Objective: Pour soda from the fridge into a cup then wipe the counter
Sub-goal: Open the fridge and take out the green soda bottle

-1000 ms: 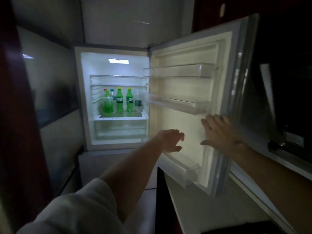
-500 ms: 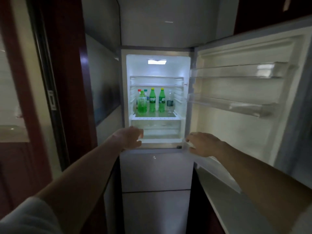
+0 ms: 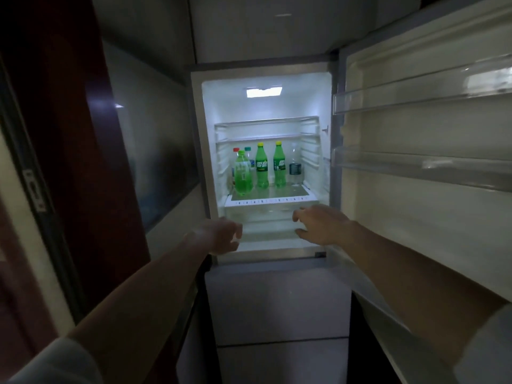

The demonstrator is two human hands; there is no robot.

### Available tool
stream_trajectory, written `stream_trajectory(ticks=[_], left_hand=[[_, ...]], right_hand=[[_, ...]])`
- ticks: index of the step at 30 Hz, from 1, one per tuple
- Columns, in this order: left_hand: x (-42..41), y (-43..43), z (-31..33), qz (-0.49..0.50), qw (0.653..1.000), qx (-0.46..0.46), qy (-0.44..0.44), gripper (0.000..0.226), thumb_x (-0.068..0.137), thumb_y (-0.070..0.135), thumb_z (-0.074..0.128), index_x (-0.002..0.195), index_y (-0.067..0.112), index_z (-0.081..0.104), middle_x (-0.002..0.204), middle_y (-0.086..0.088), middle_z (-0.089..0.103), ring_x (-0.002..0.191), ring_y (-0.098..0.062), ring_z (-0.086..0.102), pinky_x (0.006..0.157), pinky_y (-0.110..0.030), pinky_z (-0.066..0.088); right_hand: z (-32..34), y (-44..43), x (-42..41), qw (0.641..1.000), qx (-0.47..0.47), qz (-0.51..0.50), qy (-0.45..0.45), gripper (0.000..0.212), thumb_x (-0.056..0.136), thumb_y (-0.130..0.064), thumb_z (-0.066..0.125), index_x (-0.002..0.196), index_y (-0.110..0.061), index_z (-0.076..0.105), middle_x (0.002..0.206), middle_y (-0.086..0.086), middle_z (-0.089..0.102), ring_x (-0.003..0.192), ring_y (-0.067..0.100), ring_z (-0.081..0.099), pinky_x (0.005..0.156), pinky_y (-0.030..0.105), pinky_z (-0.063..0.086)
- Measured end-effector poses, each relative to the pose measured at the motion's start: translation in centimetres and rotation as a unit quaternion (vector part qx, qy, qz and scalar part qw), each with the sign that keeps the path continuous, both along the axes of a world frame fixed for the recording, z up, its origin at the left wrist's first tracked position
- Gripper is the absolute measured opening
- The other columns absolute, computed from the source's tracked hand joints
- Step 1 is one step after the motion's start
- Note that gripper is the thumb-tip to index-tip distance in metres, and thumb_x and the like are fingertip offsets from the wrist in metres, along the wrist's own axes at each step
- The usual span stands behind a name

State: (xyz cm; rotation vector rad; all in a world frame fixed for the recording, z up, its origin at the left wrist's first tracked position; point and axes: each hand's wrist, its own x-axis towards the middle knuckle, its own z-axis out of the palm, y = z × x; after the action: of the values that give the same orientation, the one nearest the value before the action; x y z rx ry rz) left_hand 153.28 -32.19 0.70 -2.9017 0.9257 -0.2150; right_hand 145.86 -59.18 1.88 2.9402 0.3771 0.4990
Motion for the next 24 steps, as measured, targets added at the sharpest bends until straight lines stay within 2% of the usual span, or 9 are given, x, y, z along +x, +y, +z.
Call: stream_trajectory(ticks=[5, 8, 17, 21, 24], left_hand=[[6.3, -2.5, 3.1, 0.030, 0.998, -0.035, -0.032, 0.015, 0.088, 0.036, 0.063, 0.102, 0.031, 0.061, 0.103, 0.002, 0.061, 0.087, -0.017, 0.062, 0.080, -0.033, 0.053], [9.5, -4.1, 3.2, 0.039, 0.999, -0.023, -0.019, 0.016, 0.088, 0.038, 0.062, 0.103, 0.033, 0.062, 0.104, 0.002, 0.061, 0.088, -0.019, 0.063, 0.081, -0.033, 0.054], [20.4, -9.0, 1.7, 0.015, 0.999, 0.014, -0.042, 0.023, 0.091, 0.036, 0.057, 0.111, 0.028, 0.062, 0.114, -0.001, 0.061, 0.095, -0.023, 0.062, 0.081, -0.034, 0.053], [26.3, -11.5, 1.3, -0.013, 0.998, -0.047, -0.035, 0.026, 0.094, 0.036, 0.054, 0.116, 0.023, 0.059, 0.115, -0.003, 0.061, 0.095, -0.022, 0.060, 0.079, -0.035, 0.053], [31.1, -12.8, 1.0, -0.021, 0.996, -0.090, 0.007, 0.034, 0.093, 0.037, 0.057, 0.122, 0.021, 0.056, 0.118, -0.004, 0.061, 0.098, -0.022, 0.060, 0.084, -0.038, 0.053]], right_hand=[[1.3, -2.9, 7.3, 1.000, 0.027, -0.005, -0.007, 0.038, 0.095, -0.041, 0.055, 0.127, -0.020, 0.055, 0.122, 0.003, 0.061, 0.106, 0.023, 0.061, 0.089, 0.040, 0.052], [0.8, -3.9, 10.9, 0.998, 0.058, -0.008, -0.014, 0.037, 0.095, -0.039, 0.056, 0.126, -0.019, 0.057, 0.119, 0.004, 0.062, 0.102, 0.023, 0.062, 0.086, 0.041, 0.053], [-1.1, -5.9, 22.1, 0.999, 0.033, -0.041, -0.013, 0.036, 0.092, -0.042, 0.054, 0.122, -0.022, 0.059, 0.111, 0.002, 0.063, 0.093, 0.023, 0.062, 0.080, 0.040, 0.055], [-1.4, -6.7, 27.1, 0.997, 0.004, -0.081, 0.000, 0.035, 0.093, -0.043, 0.051, 0.121, -0.023, 0.059, 0.116, 0.001, 0.062, 0.100, 0.023, 0.061, 0.079, 0.036, 0.050], [-0.3, -7.4, 30.5, 0.994, -0.007, -0.111, 0.004, 0.034, 0.094, -0.044, 0.050, 0.118, -0.022, 0.059, 0.118, 0.003, 0.062, 0.103, 0.026, 0.061, 0.081, 0.037, 0.051]])
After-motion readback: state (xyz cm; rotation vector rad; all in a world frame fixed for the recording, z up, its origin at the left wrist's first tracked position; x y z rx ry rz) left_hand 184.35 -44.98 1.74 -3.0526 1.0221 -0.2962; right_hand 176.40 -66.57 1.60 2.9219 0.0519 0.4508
